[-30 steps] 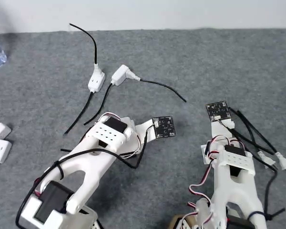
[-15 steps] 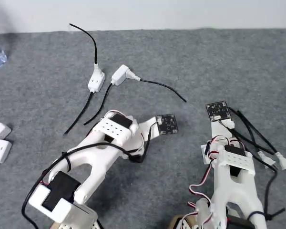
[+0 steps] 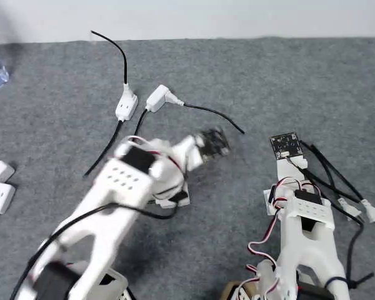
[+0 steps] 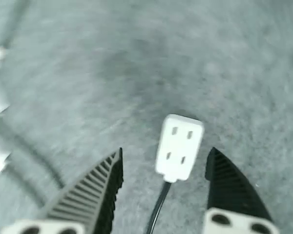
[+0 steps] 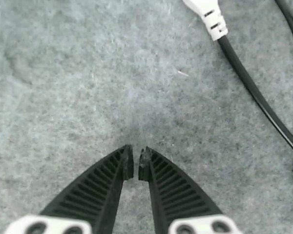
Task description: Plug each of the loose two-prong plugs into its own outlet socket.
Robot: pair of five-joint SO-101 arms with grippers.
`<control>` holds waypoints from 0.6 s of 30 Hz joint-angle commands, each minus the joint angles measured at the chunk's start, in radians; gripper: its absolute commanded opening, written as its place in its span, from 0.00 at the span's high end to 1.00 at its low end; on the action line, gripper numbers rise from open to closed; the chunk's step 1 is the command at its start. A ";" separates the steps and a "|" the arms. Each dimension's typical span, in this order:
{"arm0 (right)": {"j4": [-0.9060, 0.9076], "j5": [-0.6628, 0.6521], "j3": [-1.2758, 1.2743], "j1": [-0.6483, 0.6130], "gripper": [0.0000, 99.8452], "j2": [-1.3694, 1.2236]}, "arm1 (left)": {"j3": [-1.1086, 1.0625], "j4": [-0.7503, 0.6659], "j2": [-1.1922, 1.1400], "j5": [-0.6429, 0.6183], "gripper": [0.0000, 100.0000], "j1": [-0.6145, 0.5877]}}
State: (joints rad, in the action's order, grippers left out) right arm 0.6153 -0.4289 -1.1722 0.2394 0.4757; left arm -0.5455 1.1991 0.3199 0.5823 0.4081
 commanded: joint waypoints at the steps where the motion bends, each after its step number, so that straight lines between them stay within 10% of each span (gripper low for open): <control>1: 0.116 -0.009 0.138 0.008 0.96 0.008 | -0.010 0.029 0.241 -0.244 0.74 -0.104; 10: 0.676 -0.015 0.628 0.157 0.96 -0.002 | -0.331 -0.190 0.410 -0.344 0.74 -0.393; 18: 0.805 -0.299 0.815 0.344 0.96 -0.150 | -0.564 -0.377 0.379 -0.457 0.74 -0.537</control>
State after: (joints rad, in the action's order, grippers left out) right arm 1.4101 -0.6421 -0.4542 0.4987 0.3989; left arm -1.0610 0.8953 0.6943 0.1772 -0.0752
